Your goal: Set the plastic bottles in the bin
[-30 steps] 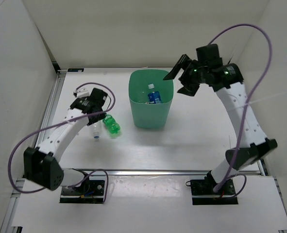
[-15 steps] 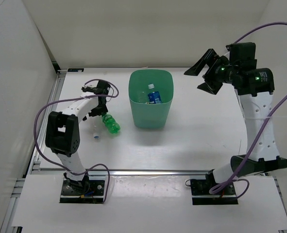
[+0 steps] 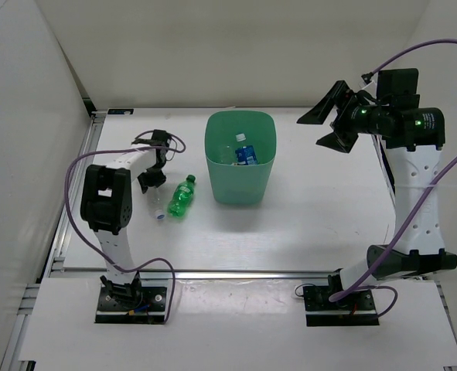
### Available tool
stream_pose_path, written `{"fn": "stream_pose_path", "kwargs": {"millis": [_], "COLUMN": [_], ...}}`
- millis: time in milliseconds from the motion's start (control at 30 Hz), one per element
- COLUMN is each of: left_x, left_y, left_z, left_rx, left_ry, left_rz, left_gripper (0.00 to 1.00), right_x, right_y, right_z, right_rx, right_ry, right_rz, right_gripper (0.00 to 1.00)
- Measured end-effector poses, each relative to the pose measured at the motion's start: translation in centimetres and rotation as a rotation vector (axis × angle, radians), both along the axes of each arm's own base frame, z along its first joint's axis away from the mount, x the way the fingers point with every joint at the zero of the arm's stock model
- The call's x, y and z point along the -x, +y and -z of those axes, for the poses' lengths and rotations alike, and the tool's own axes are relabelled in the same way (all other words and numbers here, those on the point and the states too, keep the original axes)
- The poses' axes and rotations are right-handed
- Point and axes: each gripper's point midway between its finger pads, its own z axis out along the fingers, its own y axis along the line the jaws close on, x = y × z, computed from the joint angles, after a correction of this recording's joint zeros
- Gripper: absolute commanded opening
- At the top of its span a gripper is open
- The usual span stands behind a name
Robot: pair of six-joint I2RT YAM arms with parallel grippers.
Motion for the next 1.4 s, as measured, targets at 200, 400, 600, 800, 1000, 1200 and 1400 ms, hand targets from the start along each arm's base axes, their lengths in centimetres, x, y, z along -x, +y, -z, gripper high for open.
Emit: {"fn": "stream_pose_path", "kwargs": {"millis": [200, 400, 600, 800, 1000, 1200, 1400], "left_x": [1.3, -3.5, -5.0, -2.6, -4.6, -6.4, -6.3], "left_y": [2.8, 0.9, -5.5, -16.5, -26.8, -32.0, -29.7], "left_z": [-1.5, -13.9, -32.8, -42.4, -41.2, -35.2, -32.3], "left_rx": [0.048, 0.233, 0.524, 0.719, 0.737, 0.617, 0.463], "left_ry": [0.019, -0.337, -0.844, -1.024, -0.969, -0.869, -0.821], "left_rz": [-0.169, -0.189, 0.017, 0.323, 0.527, 0.621, 0.607], "left_gripper": [0.11, 0.11, 0.11, 0.13, 0.38, 1.00, 1.00], "right_x": [0.3, 0.5, 1.0, 2.2, 3.3, 3.8, 4.0], "right_y": [0.3, 0.8, 0.9, 0.4, 0.1, -0.2, -0.5], "right_z": [0.0, 0.4, 2.2, 3.0, 2.3, 2.2, 2.0], "right_rx": [-0.012, -0.016, -0.007, 0.008, 0.015, 0.025, 0.037], "right_ry": [0.007, 0.021, 0.074, 0.082, 0.042, 0.023, 0.010], "right_rz": [-0.023, -0.041, -0.043, -0.027, -0.014, -0.002, 0.007], "right_gripper": [0.92, 0.91, 0.91, 0.91, 0.91, 0.93, 0.93]}}
